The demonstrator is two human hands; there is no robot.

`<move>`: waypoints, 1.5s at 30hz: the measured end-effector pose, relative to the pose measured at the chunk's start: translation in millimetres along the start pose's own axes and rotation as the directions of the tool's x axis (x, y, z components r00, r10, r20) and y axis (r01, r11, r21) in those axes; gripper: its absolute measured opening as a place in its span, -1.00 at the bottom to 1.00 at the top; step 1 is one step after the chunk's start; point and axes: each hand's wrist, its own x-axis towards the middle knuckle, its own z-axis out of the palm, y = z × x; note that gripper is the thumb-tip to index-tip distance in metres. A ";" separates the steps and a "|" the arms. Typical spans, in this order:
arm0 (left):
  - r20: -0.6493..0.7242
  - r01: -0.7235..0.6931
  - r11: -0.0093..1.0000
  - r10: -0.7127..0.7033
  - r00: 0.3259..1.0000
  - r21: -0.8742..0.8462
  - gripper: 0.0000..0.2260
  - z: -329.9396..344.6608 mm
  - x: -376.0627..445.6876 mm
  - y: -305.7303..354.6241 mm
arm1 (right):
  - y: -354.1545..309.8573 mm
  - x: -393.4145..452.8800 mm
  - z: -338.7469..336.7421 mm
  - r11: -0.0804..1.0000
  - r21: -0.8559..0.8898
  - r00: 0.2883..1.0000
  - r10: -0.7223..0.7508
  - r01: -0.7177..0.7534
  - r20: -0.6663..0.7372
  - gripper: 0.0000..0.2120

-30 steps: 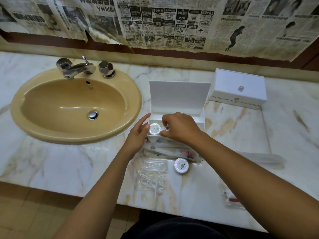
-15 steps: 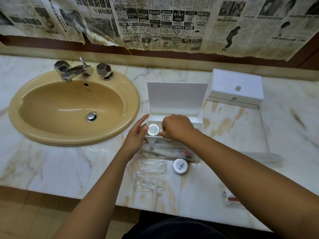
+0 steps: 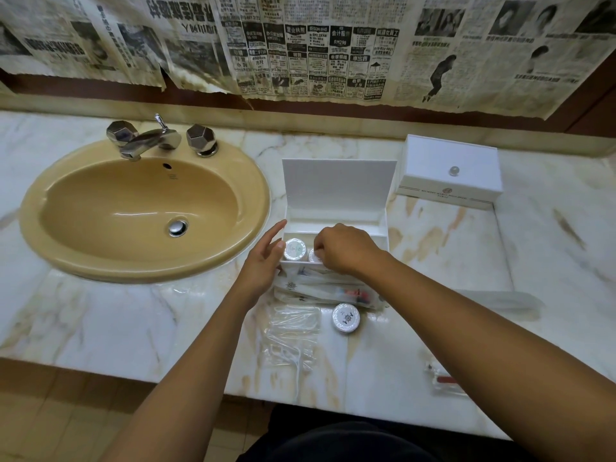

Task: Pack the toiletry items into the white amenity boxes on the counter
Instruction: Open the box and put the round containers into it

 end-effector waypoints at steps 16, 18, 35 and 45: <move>-0.023 -0.012 1.000 0.013 1.000 0.028 -0.66 2.3 -5.2 9.4 | 8.3 -62.5 -8.0 0.966 0.179 0.981 -0.193 0.186 0.022 -0.72; -0.024 -0.008 1.000 0.009 1.000 0.030 -0.65 2.5 -5.1 9.4 | 10.4 -71.3 -3.1 0.961 0.199 0.979 -0.201 0.193 0.021 -0.71; -0.025 0.031 0.999 -0.030 0.999 0.043 -0.66 4.5 -7.2 9.2 | 21.9 -93.4 43.9 0.971 0.082 0.962 -0.234 0.225 0.138 -0.68; -0.013 0.011 0.999 -0.010 1.000 0.048 -0.66 3.7 -7.5 9.3 | 15.6 -92.0 38.4 0.958 0.164 0.955 -0.257 0.233 0.144 -0.60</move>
